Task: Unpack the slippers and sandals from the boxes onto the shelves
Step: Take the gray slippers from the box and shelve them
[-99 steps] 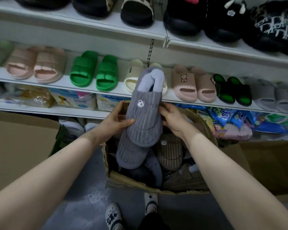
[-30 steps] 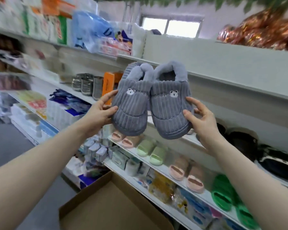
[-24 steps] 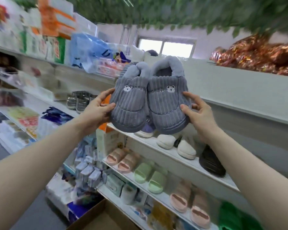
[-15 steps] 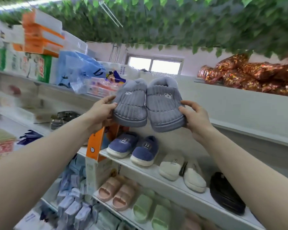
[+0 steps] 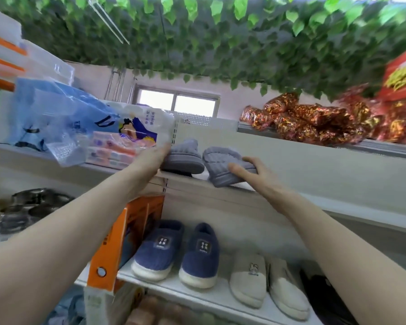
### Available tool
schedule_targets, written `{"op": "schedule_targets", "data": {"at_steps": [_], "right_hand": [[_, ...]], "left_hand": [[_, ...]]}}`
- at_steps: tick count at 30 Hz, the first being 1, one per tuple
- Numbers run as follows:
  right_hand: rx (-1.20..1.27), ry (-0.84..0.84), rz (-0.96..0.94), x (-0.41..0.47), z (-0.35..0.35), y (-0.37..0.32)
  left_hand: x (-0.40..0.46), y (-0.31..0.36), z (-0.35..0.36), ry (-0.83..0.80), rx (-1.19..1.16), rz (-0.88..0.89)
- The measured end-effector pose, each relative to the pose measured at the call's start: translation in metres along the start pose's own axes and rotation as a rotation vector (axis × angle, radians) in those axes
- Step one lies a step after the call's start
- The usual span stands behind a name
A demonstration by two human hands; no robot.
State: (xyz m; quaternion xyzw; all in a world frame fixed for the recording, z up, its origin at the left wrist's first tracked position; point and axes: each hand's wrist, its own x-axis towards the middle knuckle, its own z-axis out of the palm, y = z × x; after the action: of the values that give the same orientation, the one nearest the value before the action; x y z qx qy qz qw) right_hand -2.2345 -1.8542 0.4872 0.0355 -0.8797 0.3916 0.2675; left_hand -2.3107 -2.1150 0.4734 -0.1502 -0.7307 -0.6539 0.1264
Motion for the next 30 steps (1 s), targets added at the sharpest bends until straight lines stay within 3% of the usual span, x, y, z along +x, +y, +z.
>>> {"op": "schedule_targets", "data": {"at_steps": [3,8,11,20,30], "right_hand": [[-0.268,0.110,-0.163,0.003,0.012,0.008],[-0.352,0.139,-0.260,0.020,0.041,0.004],[-0.418,0.082,-0.269,0.027,0.053,0.005],[-0.509,0.063,-0.257,0.059,0.066,0.017],[-0.572,0.043,-0.259,0.066,0.067,0.024]], "left_hand": [[-0.005,-0.014,0.000,-0.109,0.454,0.354],[0.023,-0.028,0.013,-0.028,0.607,0.675],[0.049,-0.033,0.015,0.001,0.661,0.720],[0.084,-0.054,0.006,-0.119,0.703,0.715],[0.088,-0.056,0.012,-0.070,0.786,0.703]]}}
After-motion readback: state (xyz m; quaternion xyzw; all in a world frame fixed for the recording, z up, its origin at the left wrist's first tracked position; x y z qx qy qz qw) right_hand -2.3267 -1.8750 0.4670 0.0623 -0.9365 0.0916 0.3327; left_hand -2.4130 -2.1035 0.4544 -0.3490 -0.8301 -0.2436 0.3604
